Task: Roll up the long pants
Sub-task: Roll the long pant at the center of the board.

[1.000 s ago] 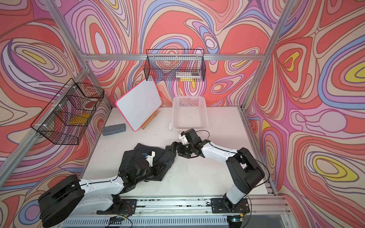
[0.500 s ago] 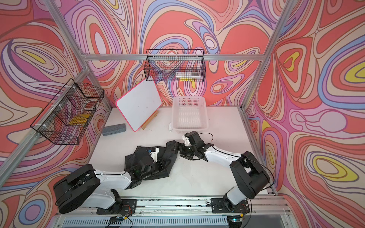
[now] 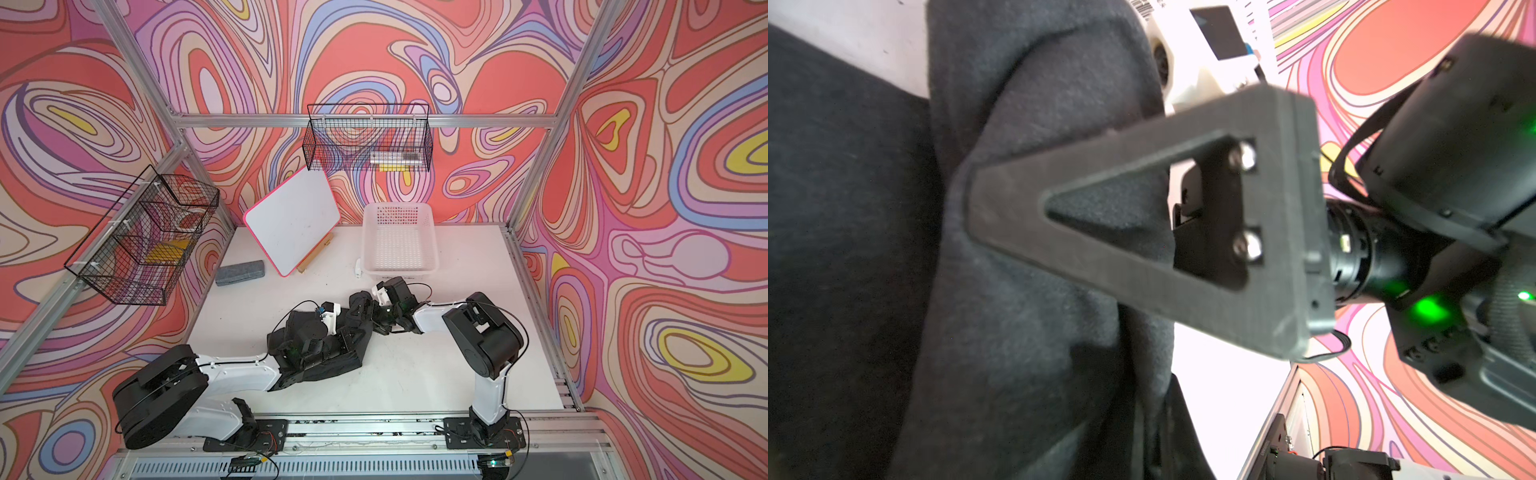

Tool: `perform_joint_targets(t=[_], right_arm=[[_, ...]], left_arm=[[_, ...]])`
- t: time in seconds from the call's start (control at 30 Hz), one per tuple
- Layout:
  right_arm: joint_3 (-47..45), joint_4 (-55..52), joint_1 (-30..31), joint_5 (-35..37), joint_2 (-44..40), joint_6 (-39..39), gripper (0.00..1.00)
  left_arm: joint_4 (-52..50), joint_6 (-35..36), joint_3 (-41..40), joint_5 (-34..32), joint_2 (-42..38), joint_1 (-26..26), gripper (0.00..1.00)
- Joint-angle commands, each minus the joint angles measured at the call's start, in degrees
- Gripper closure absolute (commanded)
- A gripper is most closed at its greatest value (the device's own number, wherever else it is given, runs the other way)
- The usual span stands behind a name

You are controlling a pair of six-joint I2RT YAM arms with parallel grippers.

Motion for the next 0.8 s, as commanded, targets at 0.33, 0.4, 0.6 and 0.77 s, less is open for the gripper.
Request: perform_joint_targets(t=[0.33, 0.4, 0.6, 0.77], right_arm=[[21.1, -41.1, 0.0, 12.7, 2.5, -25.2, 0.85], [26.2, -49.3, 0.1, 17.3, 5.1, -29.8, 0.88], [34.9, -60.1, 2.6, 27.5, 7.3, -37.4, 0.88], [42.3, -68.1, 9.2, 38.0, 11.4, -42.1, 0.82]], left_arm=[[-32.3, 5.7, 10.6, -0.5, -14.7, 4.8, 0.51], [-40.2, 6.5, 11.3, -1.9, -21.0, 7.3, 0.51], [-58.7, 5.3, 9.2, -3.8, -33.7, 16.2, 0.53], [-59.9, 2.2, 8.8, -3.6, -29.1, 17.4, 0.55]])
